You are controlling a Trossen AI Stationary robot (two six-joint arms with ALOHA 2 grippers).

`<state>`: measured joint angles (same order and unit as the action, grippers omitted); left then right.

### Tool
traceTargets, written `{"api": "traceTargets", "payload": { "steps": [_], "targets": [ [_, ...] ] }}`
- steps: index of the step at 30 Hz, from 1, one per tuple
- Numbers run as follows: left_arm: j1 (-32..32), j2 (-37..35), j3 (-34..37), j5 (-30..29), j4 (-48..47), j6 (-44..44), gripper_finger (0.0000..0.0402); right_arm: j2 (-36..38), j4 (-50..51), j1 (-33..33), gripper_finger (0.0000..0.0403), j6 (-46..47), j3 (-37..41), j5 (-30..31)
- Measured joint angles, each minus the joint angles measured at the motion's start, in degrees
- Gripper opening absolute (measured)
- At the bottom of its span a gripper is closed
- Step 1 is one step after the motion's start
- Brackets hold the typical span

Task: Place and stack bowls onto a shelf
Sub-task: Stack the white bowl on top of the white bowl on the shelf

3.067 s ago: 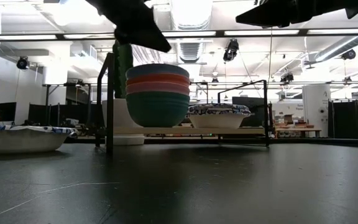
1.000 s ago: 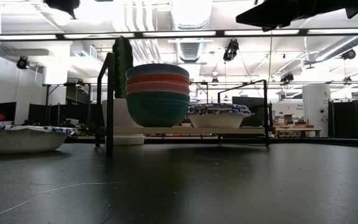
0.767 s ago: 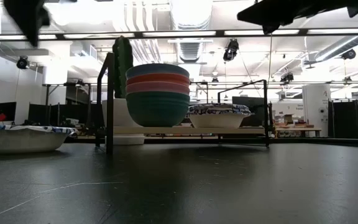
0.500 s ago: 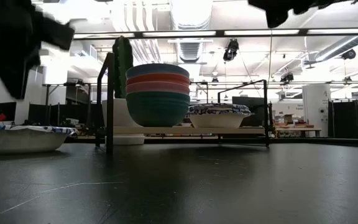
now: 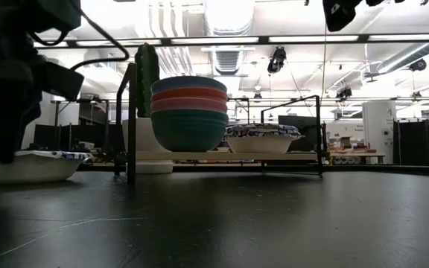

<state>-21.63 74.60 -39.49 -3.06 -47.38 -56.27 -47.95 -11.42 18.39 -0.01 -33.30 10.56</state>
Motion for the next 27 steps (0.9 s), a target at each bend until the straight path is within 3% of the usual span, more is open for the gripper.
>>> {"api": "traceTargets", "payload": {
  "steps": [14,19,22,27],
  "targets": [
    [0.09,1.68,0.2,1.04,1.95,4.54,0.0101,-0.12,0.32,0.11,0.0009,1.53,0.02,0.01],
    [0.09,1.93,0.07,1.01,2.04,5.26,0.0059,-0.12,-0.04,0.11,0.0009,1.49,0.02,0.01],
    [0.15,1.86,-1.48,3.56,0.58,6.71,0.0014,-0.2,-0.02,0.11,0.0009,1.0,0.02,0.01],
    [-0.3,1.86,-8.16,8.4,-7.76,13.18,0.0004,-0.25,0.02,0.11,0.0009,0.07,0.02,0.01]
  ]
}}
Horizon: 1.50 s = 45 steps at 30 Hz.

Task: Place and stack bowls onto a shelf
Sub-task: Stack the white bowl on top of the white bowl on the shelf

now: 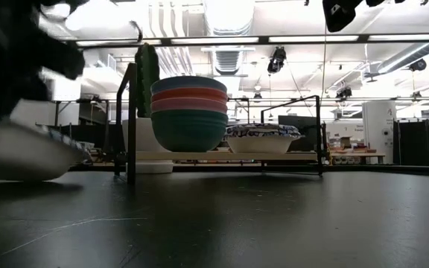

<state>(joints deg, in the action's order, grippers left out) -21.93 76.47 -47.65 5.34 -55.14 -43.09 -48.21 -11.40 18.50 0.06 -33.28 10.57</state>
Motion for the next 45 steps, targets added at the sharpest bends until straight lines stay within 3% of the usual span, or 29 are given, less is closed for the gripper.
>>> {"api": "traceTargets", "payload": {
  "steps": [6,11,16,23,29,37,40,45],
  "targets": [
    [-3.26,-0.02,-12.96,0.39,-8.47,11.75,0.0001,0.0,0.0,0.0,0.0009,1.08,0.12,-0.07],
    [-4.83,-0.11,-23.15,-0.66,-5.29,25.35,0.0001,0.0,0.01,0.0,0.0009,0.0,1.33,-0.04],
    [-3.96,-0.11,-28.82,-5.43,-0.04,40.09,0.0,0.04,-0.04,0.0,0.0009,-0.83,1.46,-0.04],
    [1.37,-0.02,-30.16,-15.3,9.47,58.0,0.0,0.29,-1.31,0.0,0.0009,-2.91,1.46,-0.34],
    [12.19,0.21,-28.47,-15.38,22.03,67.33,0.0,0.52,-1.29,0.0,0.0009,-5.23,1.46,-3.53],
    [26.13,3.77,-27.62,-13.33,34.26,69.58,0.0,0.58,-1.28,0.0,0.0009,-5.6,1.46,-3.58],
    [29.05,6.11,-27.66,-10.42,37.61,70.13,0.0,0.86,-1.31,0.0,0.0009,-5.6,1.46,-3.56],
    [31.85,10.5,-29.58,-10.35,39.35,70.27,0.0,0.94,-1.31,0.0,0.0009,-5.64,1.49,-3.57]
  ]
}}
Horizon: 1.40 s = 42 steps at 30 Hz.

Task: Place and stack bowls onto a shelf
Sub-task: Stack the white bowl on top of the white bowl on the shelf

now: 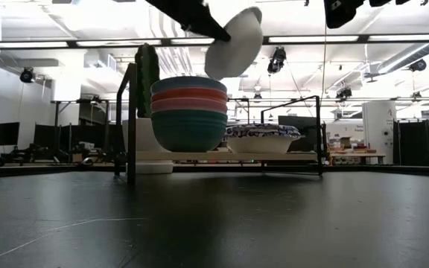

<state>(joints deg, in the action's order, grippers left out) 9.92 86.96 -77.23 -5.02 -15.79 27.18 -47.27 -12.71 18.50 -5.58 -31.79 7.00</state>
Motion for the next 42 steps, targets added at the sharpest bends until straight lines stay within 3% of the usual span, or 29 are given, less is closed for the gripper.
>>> {"api": "traceTargets", "payload": {
  "steps": [15,42],
  "targets": [
    [1.51,10.42,-8.35,0.11,0.15,0.66,0.0,0.0,-1.6,0.0,0.0009,-0.24,0.0,0.02],
    [2.25,17.77,-8.37,0.06,0.33,-0.73,0.0004,0.0,-4.37,0.0,0.0009,-0.9,0.0,0.05]
  ]
}}
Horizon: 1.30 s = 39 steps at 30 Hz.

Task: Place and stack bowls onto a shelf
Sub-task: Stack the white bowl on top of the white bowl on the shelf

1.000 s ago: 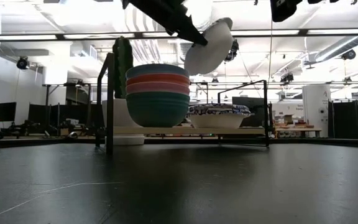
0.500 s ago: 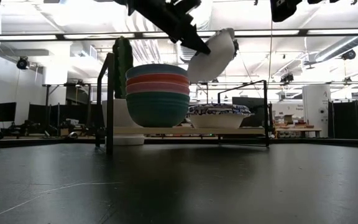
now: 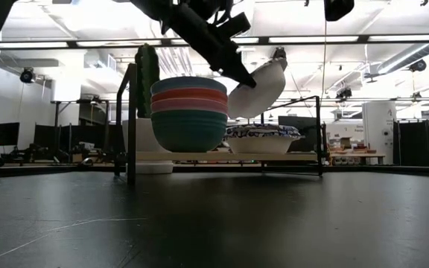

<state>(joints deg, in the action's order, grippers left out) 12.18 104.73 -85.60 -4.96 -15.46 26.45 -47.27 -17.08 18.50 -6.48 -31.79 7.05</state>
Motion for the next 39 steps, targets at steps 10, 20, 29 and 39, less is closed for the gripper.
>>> {"api": "traceTargets", "payload": {
  "steps": [10,20,29,39],
  "targets": [
    [0.05,0.0,0.0,-0.01,0.05,0.04,0.0059,0.0,-1.58,-0.02,0.0009,-0.19,0.0,0.04],
    [0.05,-0.15,0.0,-0.05,-0.23,-0.41,0.0091,-0.02,-1.68,-0.02,0.0009,-0.48,0.0,0.46],
    [-0.54,-1.9,-6.13,-0.36,-11.67,-2.74,0.0092,-1.36,-1.64,0.0,0.0009,4.14,0.0,6.07],
    [-3.07,-14.03,-8.45,0.23,-25.1,-10.62,0.0092,-6.97,12.32,-3.22,0.0009,14.84,-4.46,31.74]
  ]
}}
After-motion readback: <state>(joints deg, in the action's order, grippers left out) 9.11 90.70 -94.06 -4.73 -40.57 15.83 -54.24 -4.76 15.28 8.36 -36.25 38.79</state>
